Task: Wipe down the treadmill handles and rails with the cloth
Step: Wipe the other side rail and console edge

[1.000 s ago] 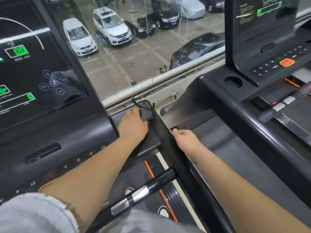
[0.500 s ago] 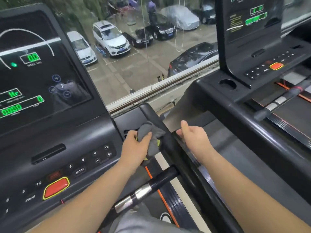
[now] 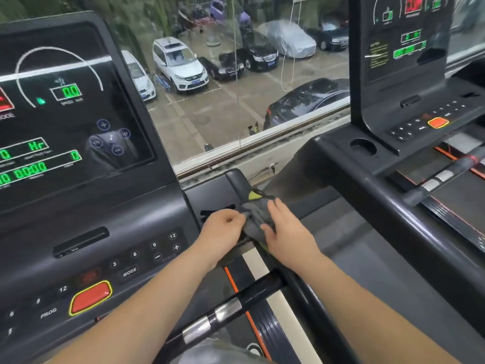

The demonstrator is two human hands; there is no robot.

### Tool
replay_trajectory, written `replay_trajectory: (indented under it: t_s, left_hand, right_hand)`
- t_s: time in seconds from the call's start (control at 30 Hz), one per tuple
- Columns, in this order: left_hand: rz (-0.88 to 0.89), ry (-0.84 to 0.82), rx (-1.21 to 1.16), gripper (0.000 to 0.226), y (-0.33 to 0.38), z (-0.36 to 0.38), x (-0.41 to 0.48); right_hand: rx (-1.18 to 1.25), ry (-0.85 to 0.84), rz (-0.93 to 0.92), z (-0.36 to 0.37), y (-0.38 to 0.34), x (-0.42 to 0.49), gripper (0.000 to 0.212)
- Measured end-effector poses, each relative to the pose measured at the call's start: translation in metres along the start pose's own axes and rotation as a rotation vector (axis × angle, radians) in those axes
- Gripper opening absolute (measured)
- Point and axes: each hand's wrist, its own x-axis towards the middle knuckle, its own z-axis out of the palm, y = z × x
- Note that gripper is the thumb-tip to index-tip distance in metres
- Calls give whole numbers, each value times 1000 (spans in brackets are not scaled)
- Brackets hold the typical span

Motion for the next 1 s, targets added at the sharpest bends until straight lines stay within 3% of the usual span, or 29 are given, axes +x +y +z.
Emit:
replay_trajectory:
  t_s: [0.1, 0.23, 0.3, 0.4, 0.53, 0.73, 0.9, 1.0]
  left_hand:
    - [124, 98, 277, 29, -15, -15, 8]
    - [248, 123, 399, 33, -25, -24, 15]
    - [321, 168, 397, 31, -28, -24, 20]
    - [362, 222, 401, 31, -31, -25, 30]
    - [400, 219, 404, 29, -37, -25, 30]
    - [425, 183, 438, 25, -51, -29, 22]
    - [446, 176, 404, 24, -51, -28, 23]
    - [457, 160, 375, 23, -57, -19, 26]
  right_hand:
    - [-251, -69, -25, 29, -7, 3, 106]
    - [-421, -9, 13, 50, -9, 15, 114]
    - [-457, -79, -48, 43, -7, 26, 107]
    - [-252, -236, 9, 23, 1, 51, 84]
    - [-212, -166, 98, 28, -9, 97, 71]
    - [-228, -154, 121, 43, -39, 161, 73]
    - [-172, -84, 25, 31, -16, 118, 64]
    - [-153, -82, 71, 24, 12, 65, 62]
